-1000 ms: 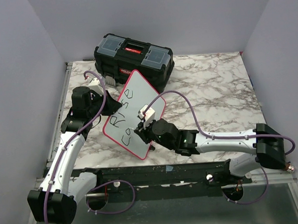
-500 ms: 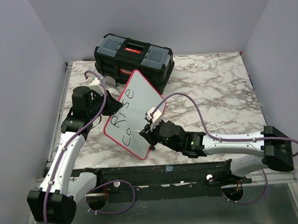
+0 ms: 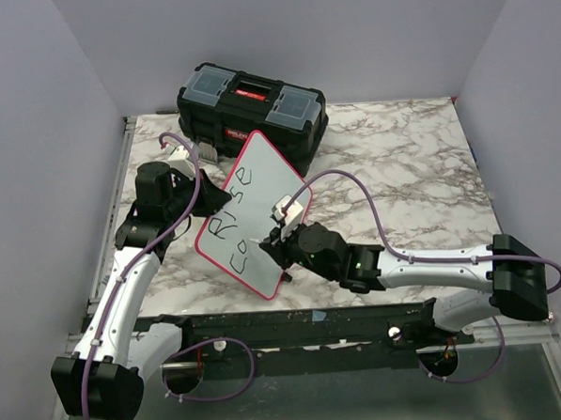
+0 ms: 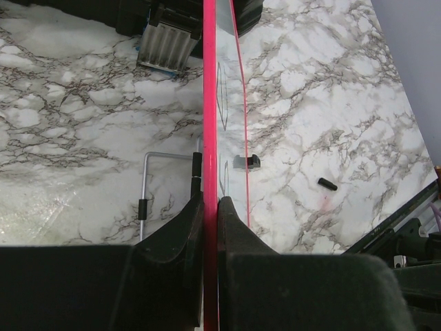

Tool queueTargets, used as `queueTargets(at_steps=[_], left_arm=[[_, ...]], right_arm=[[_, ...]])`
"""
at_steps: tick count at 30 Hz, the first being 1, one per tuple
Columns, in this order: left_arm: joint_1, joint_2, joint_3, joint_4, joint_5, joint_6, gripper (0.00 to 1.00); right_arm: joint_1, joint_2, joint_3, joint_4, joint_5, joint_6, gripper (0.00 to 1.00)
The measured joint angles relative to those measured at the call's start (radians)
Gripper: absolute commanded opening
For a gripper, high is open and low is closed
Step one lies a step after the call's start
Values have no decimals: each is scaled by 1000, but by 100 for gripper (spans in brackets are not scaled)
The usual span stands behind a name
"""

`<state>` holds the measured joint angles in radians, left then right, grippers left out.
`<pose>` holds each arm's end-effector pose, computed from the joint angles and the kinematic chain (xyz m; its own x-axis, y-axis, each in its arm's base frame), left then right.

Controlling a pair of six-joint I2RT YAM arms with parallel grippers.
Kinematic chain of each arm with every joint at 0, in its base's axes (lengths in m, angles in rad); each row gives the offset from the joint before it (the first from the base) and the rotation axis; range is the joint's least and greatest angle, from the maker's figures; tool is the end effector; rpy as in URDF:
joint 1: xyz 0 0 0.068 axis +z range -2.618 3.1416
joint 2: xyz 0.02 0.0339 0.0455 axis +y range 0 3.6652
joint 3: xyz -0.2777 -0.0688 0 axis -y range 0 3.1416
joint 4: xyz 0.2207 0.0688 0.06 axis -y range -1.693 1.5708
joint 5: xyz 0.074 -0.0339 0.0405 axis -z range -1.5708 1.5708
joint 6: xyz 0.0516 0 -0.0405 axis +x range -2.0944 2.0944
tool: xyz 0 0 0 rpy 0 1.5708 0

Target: Write a sentence on the whiteboard

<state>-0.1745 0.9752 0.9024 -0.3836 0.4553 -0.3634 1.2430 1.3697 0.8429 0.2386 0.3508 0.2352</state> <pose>0.1898 -0.0565 0.3341 -0.5993 -0.2185 -0.7701 0.3548 0.7899 -0.5002 0.1143 0.2810 0.2917 -0.2715 -0.1185 -0.9551 -0.7401 0.6601 0.1284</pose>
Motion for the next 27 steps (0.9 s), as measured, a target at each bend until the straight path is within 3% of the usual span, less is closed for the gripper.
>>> queueTargets(at_steps=[11,27], left_arm=[[0,0,0,0,0,0,0],[0,0,0,-5,0,0,0]], right_arm=[[-24,55,58,19,-8,0,1],[-28,52,19,59,-24,34,1]])
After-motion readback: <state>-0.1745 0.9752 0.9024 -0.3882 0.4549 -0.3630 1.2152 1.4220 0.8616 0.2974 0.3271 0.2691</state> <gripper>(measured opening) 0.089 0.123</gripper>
